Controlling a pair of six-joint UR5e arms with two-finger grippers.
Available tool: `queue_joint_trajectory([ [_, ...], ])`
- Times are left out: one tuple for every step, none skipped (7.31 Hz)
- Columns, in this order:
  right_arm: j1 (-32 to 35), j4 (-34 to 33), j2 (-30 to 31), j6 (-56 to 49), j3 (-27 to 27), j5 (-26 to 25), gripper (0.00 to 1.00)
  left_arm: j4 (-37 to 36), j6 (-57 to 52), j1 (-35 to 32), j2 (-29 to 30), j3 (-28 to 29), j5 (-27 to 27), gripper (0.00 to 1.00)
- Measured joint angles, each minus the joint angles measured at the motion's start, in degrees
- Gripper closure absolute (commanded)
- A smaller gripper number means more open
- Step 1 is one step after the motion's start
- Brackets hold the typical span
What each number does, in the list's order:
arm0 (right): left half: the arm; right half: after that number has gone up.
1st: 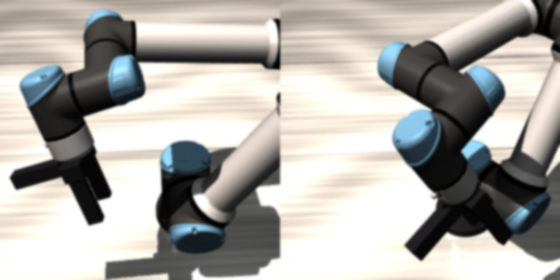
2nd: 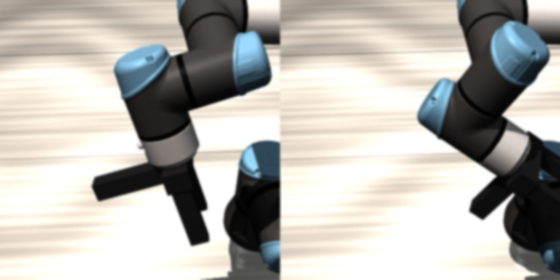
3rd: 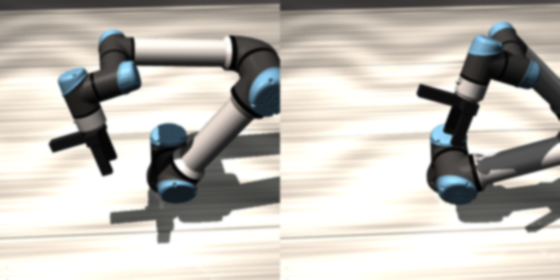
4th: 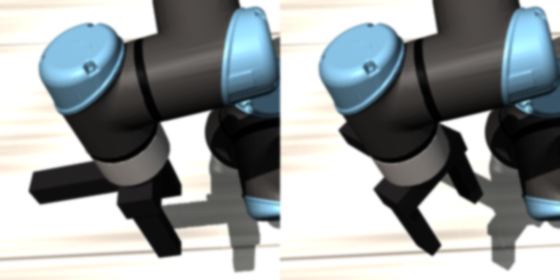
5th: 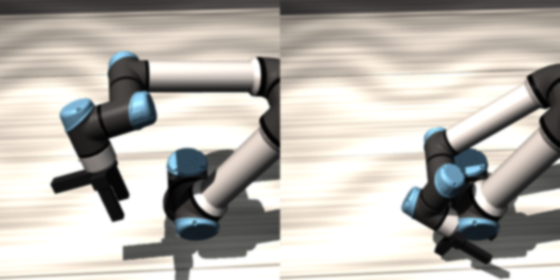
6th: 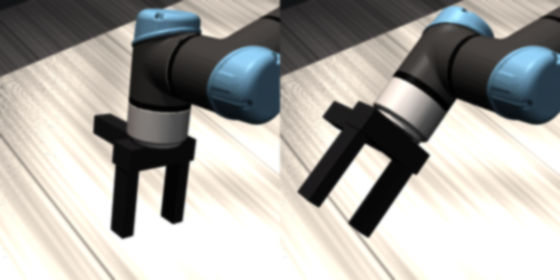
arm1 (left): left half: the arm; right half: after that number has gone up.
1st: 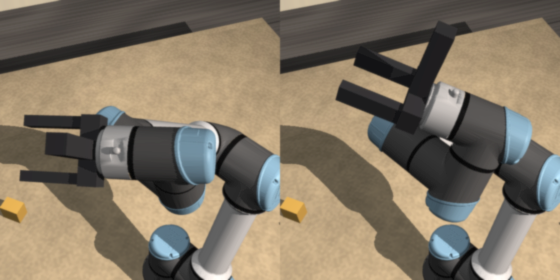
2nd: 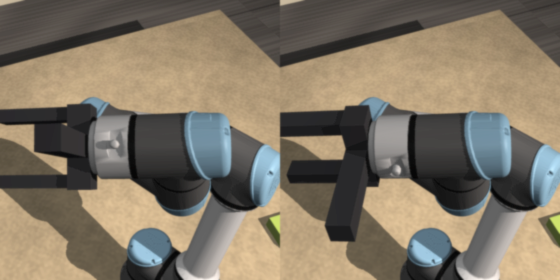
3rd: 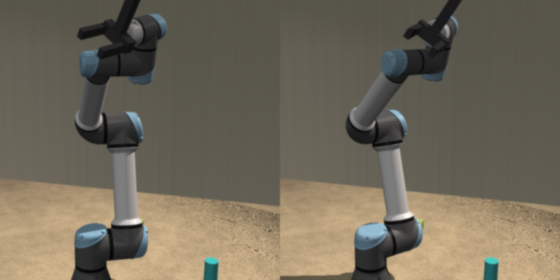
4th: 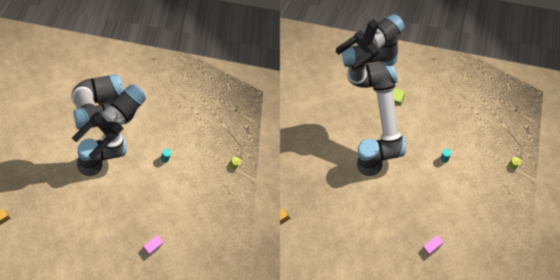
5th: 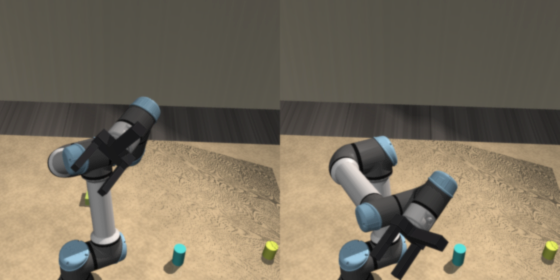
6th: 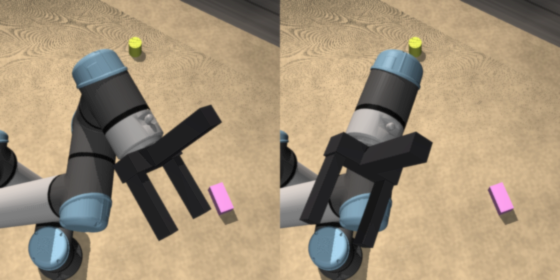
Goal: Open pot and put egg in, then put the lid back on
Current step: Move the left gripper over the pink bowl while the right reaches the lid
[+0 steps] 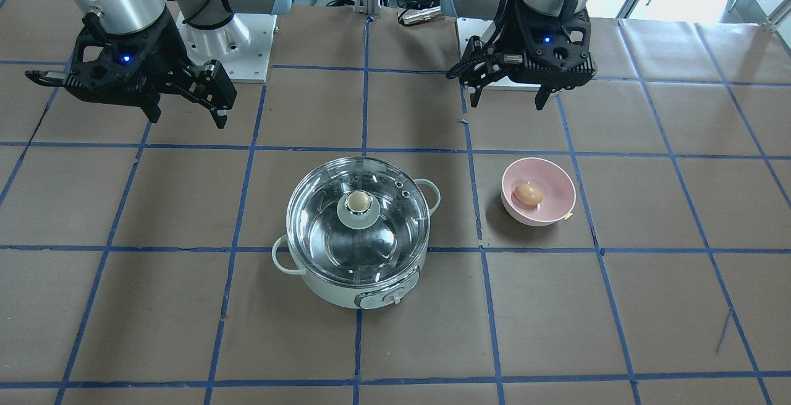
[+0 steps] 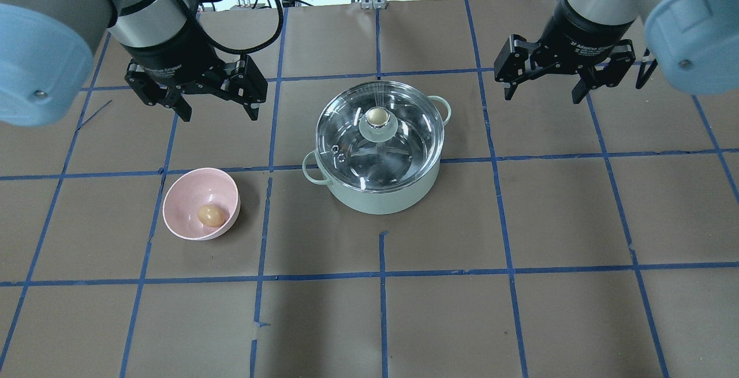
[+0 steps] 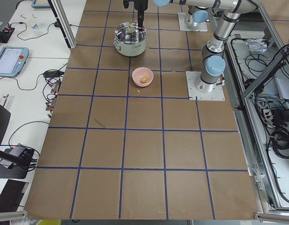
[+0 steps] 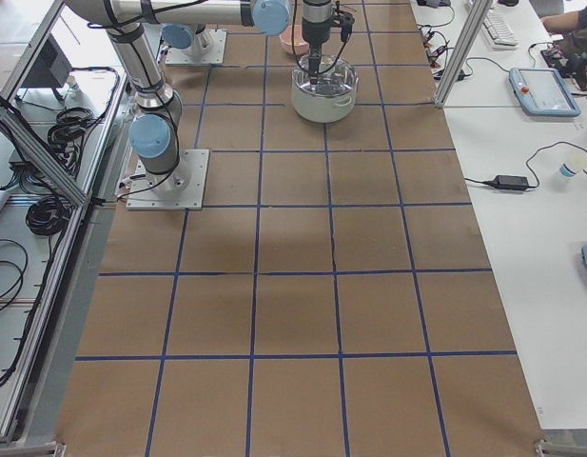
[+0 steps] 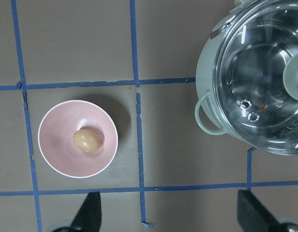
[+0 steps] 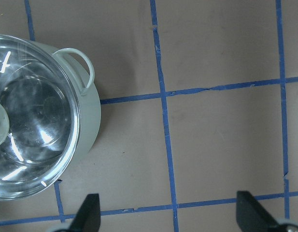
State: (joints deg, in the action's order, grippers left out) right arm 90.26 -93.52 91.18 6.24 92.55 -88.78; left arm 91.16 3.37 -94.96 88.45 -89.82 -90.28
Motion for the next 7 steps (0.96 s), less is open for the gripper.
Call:
queue_joint_trajectory([
  [0.0, 0.0, 0.0, 0.0, 0.0, 0.0, 0.00, 0.0, 0.0, 0.2, 0.0, 0.0, 0.0, 0.00],
  [0.1, -0.1, -0.1, 0.1, 0.1, 0.1, 0.00, 0.0, 0.0, 0.7, 0.0, 0.0, 0.0, 0.00],
  [0.5, -0.5, -0.2, 0.3, 0.2, 0.4, 0.00, 0.1, 0.2, 2.1, 0.0, -0.4, 0.0, 0.00],
  [0.8, -1.1, -0.6, 0.6, 0.4, 1.2, 0.00, 0.0, 0.2, 4.9, 0.1, -2.2, 0.1, 0.00],
  [1.2, -2.5, -1.4, 0.9, 0.4, 2.5, 0.00, -1.3, -0.6, 9.0, 0.1, -6.0, 0.2, 0.01],
  [2.0, -4.8, -2.4, 1.6, 0.4, 3.4, 0.00, -4.7, -3.4, 12.1, 0.3, -10.5, 0.2, 0.02],
  [3.9, -7.7, -3.7, 3.6, 0.3, 3.8, 0.00, -9.7, -7.1, 14.1, 0.8, -15.2, -0.1, 0.02],
])
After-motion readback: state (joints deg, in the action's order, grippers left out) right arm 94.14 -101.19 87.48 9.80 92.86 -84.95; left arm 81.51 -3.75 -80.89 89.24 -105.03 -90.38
